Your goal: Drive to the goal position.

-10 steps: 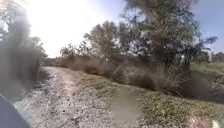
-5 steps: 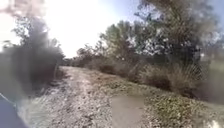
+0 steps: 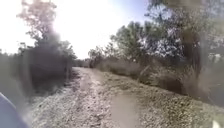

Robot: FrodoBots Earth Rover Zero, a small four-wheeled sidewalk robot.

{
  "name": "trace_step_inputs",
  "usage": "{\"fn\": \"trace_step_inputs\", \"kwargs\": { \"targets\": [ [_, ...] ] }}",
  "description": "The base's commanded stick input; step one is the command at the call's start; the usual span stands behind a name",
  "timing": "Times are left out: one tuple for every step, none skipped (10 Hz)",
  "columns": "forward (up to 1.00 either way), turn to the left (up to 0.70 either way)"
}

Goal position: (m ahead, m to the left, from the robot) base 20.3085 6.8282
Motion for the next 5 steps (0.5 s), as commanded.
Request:
{"fn": "trace_step_inputs", "kwargs": {
  "targets": [
    [1.0,0.07],
    [1.0,0.0],
    [1.0,0.0],
    [1.0,0.0],
    [1.0,0.0]
  ]
}}
